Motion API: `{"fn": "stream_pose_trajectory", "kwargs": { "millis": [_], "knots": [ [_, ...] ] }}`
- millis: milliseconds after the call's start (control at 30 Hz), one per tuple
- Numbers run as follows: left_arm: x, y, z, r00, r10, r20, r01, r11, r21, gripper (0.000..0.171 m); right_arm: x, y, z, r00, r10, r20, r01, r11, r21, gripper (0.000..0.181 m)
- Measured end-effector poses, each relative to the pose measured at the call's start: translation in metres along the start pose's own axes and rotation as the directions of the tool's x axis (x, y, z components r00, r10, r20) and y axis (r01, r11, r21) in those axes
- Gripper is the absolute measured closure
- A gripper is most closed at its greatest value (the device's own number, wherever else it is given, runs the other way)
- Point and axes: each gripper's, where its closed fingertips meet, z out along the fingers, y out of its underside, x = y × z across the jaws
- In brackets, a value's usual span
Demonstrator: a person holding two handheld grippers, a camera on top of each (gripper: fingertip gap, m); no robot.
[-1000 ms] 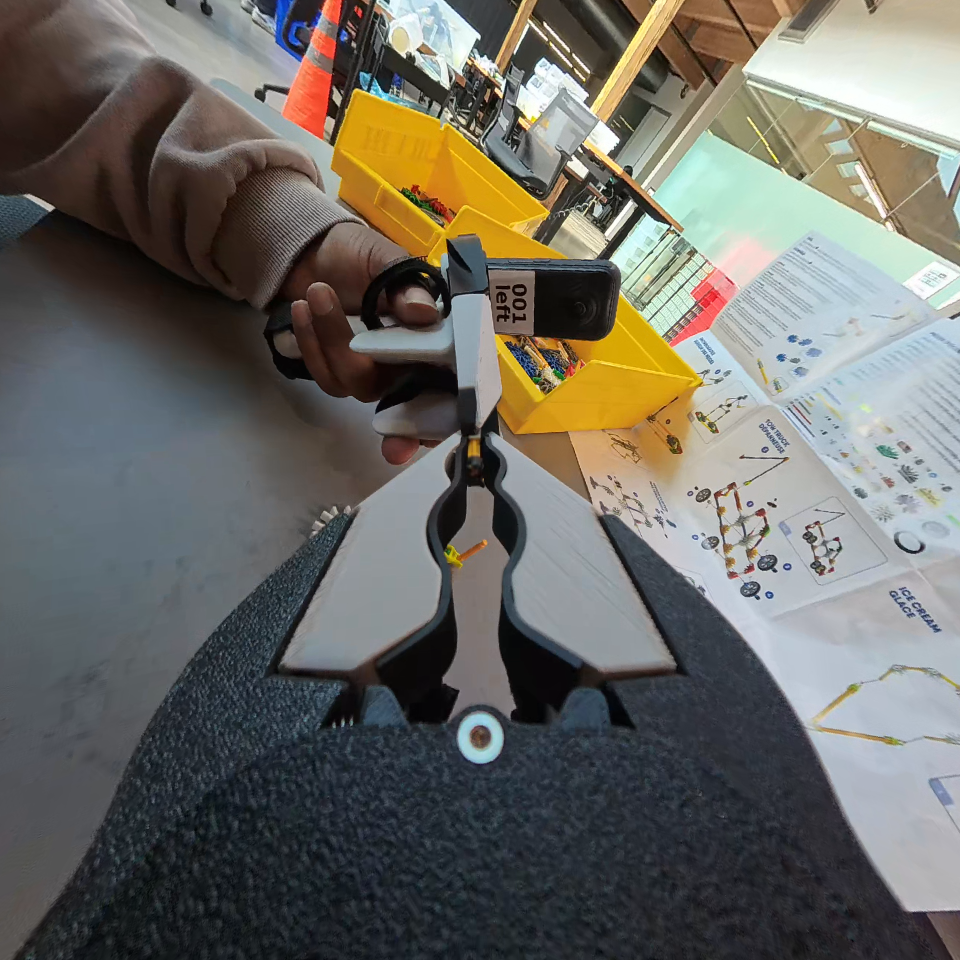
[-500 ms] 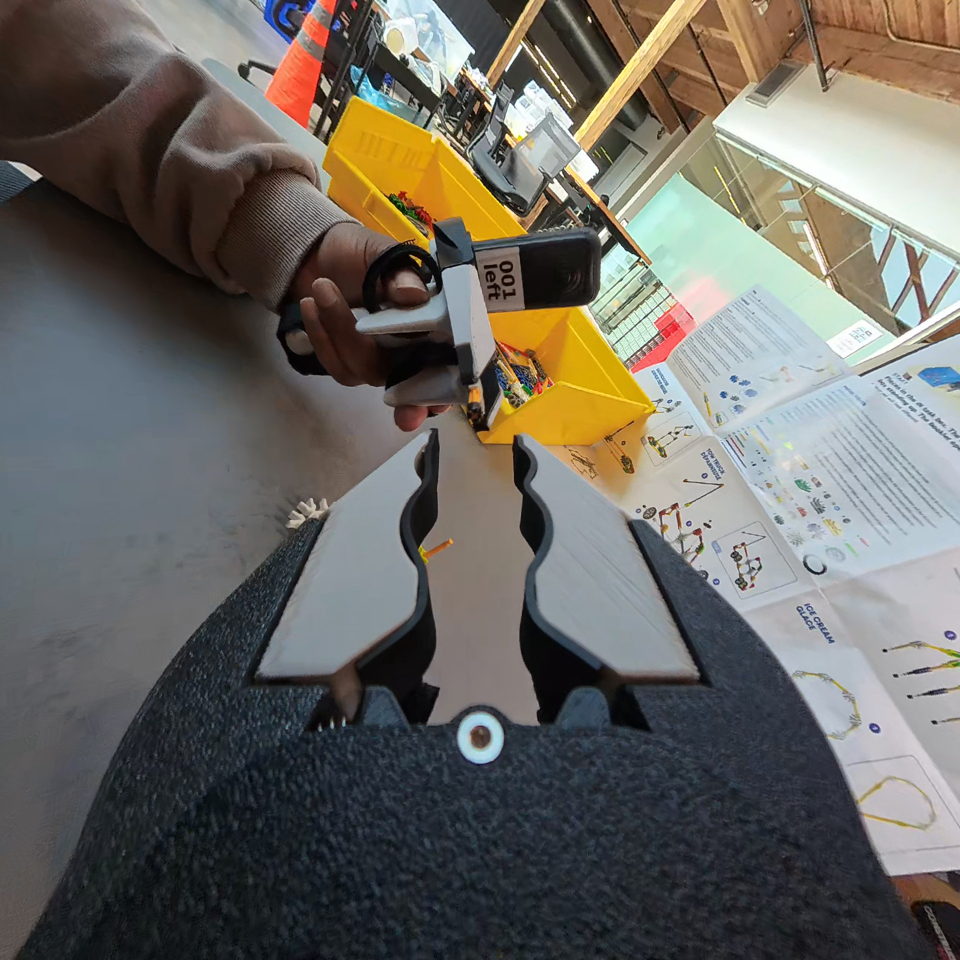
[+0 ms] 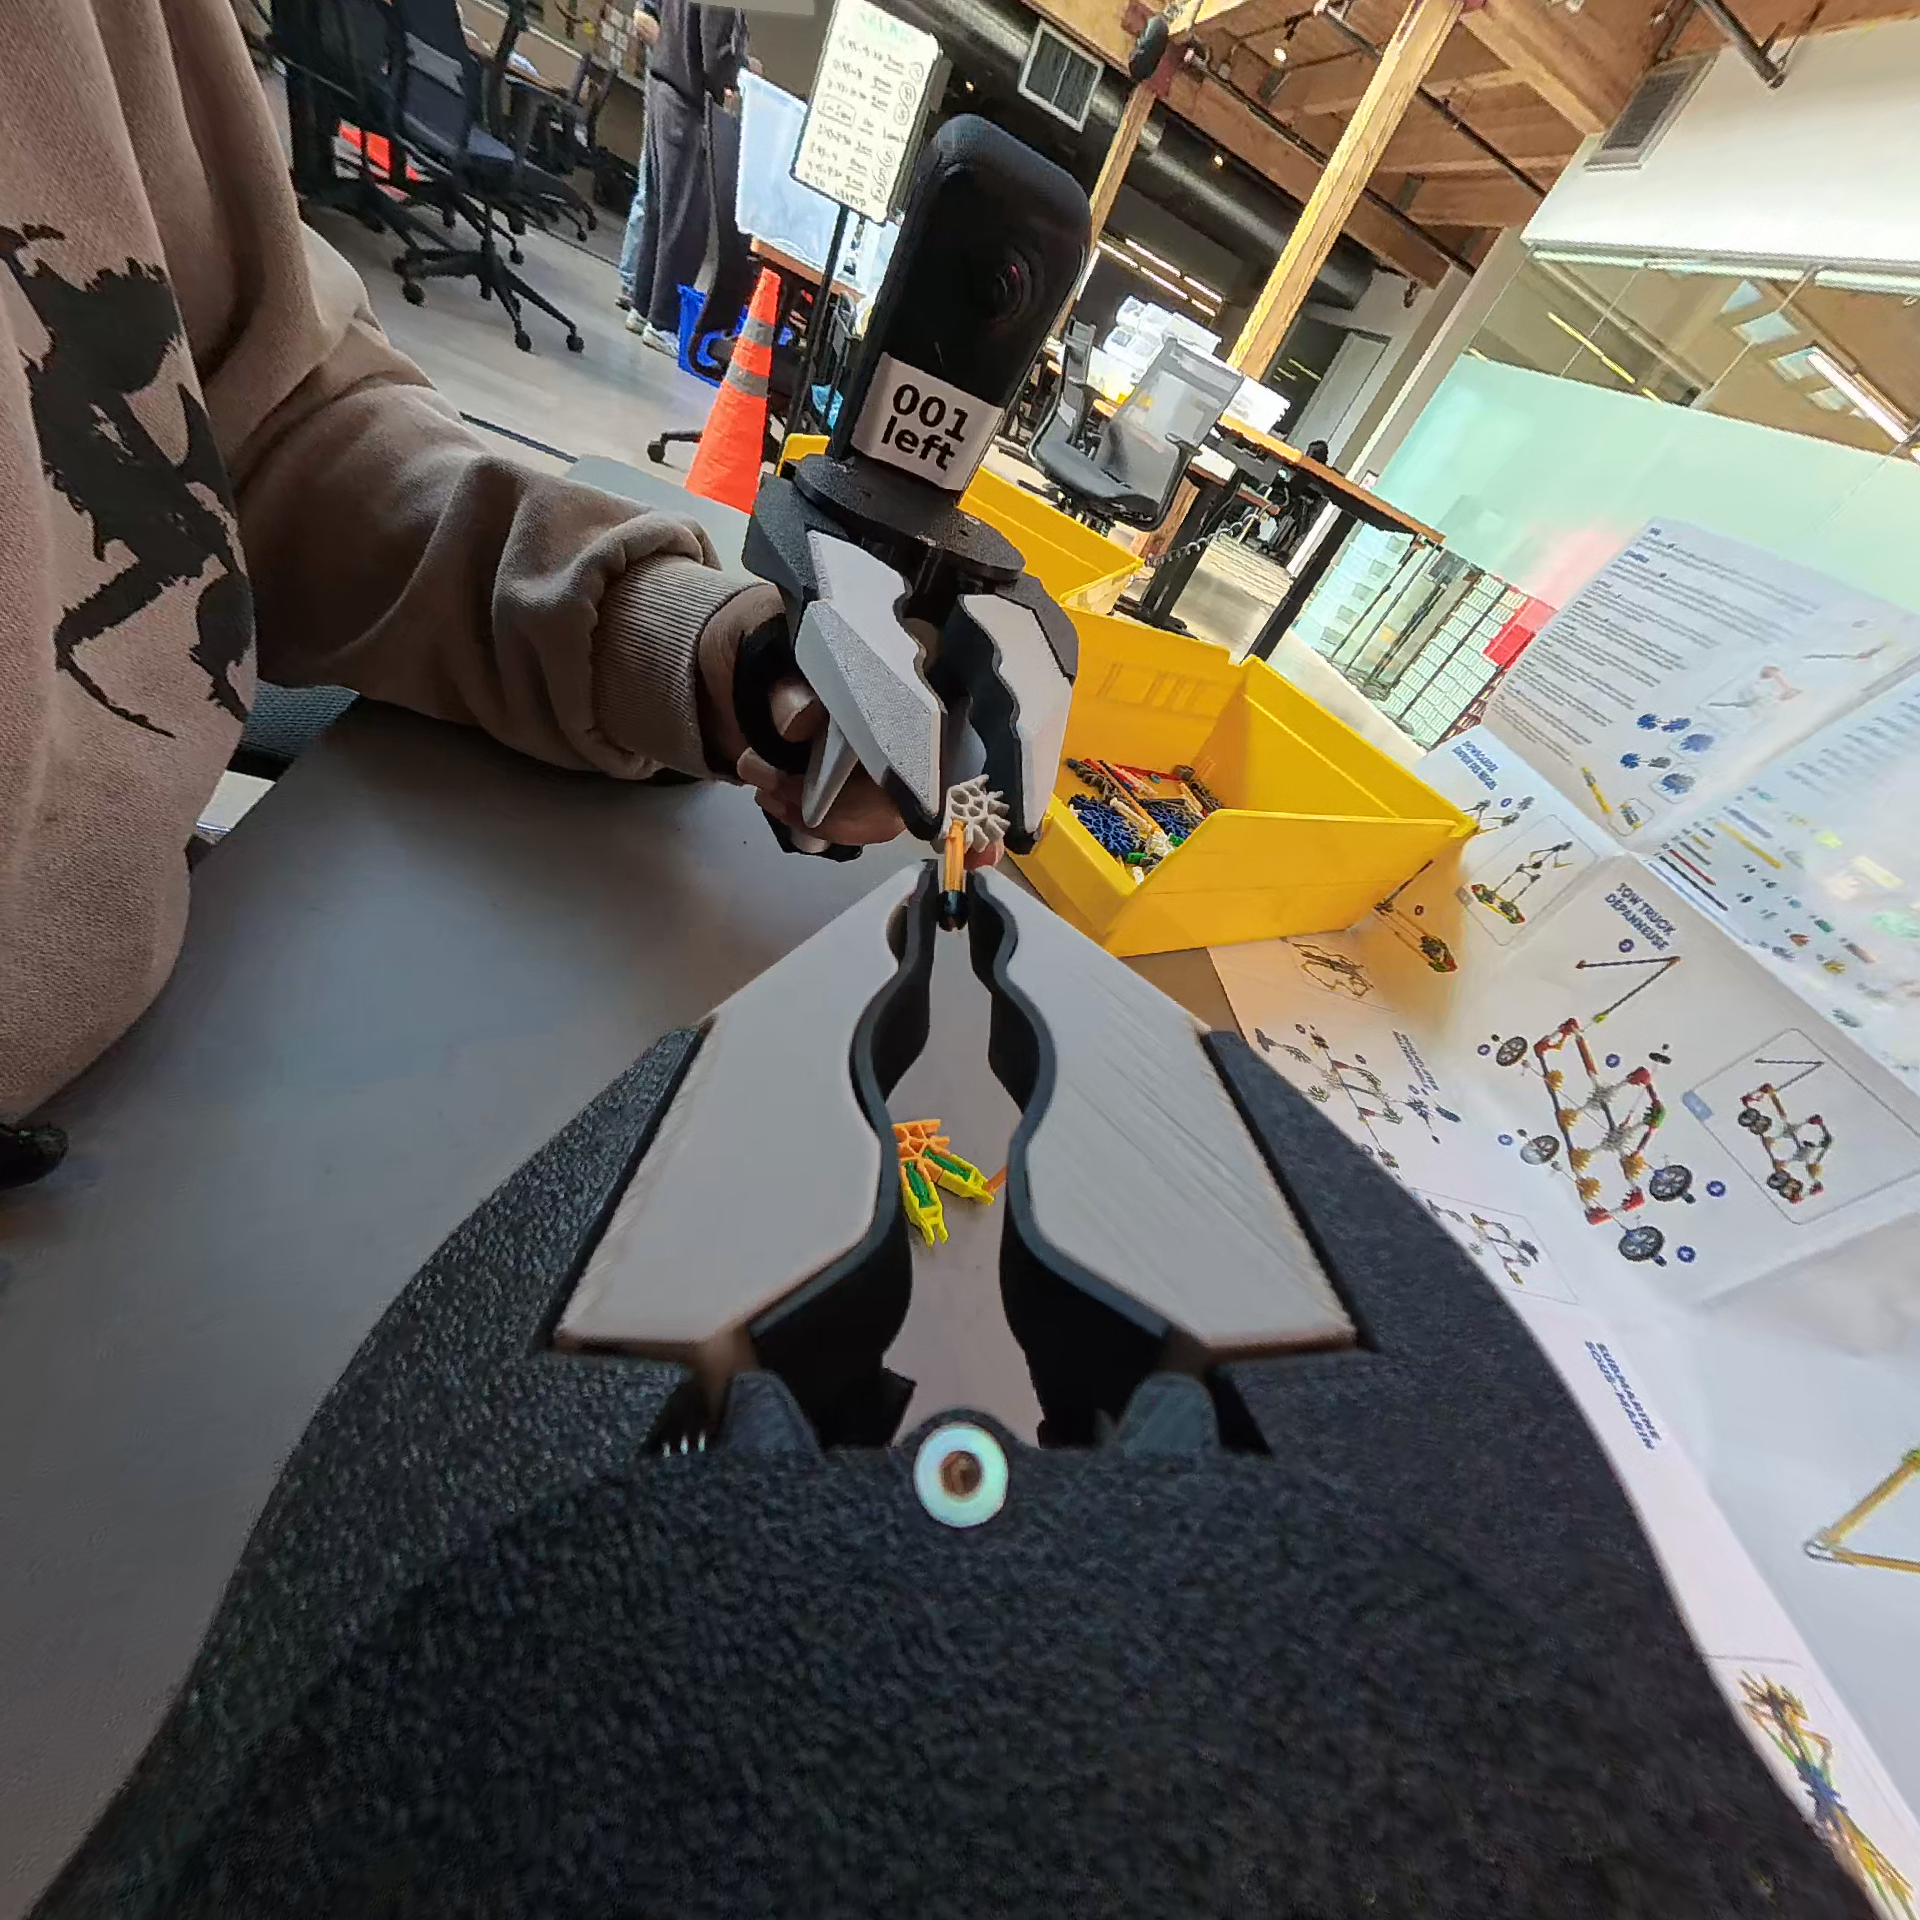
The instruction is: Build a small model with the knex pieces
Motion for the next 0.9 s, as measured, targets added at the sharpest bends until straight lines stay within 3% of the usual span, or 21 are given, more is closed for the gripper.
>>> {"fn": "stream_pose_trajectory", "kwargs": {
  "millis": [133,233,333,433,500,600,900],
  "knots": [
    [-0.001,0.001,0.000,1.000,0.012,0.011,-0.012,1.000,0.000,0.157,0.001,0.003,0.000,1.000,0.008,0.002,-0.008,1.000,-0.013,0.178],
    [-0.004,0.001,0.000,0.988,-0.148,-0.038,0.149,0.989,0.019,0.156,0.005,0.006,0.000,0.998,-0.061,-0.032,0.059,0.997,-0.045,0.178],
    [-0.010,0.004,0.000,0.891,-0.434,-0.132,0.438,0.899,0.006,0.144,0.008,0.017,0.001,0.973,-0.217,-0.078,0.205,0.970,-0.133,0.178],
    [-0.009,0.007,0.003,0.769,-0.603,-0.211,0.615,0.789,-0.013,0.143,0.006,0.020,0.004,0.947,-0.308,-0.087,0.290,0.942,-0.170,0.178],
    [-0.007,0.016,0.008,0.749,-0.631,-0.202,0.633,0.772,-0.060,0.155,0.005,0.021,0.006,0.936,-0.340,-0.088,0.320,0.929,-0.187,0.177],
    [-0.005,0.022,0.010,0.779,-0.604,-0.166,0.598,0.796,-0.093,0.169,0.004,0.023,0.006,0.930,-0.357,-0.082,0.336,0.921,-0.198,0.177],
    [-0.004,0.019,0.012,0.794,-0.588,-0.154,0.577,0.809,-0.110,0.170,0.005,0.020,0.000,0.960,-0.280,-0.024,0.271,0.944,-0.189,0.178]
  ]
}}
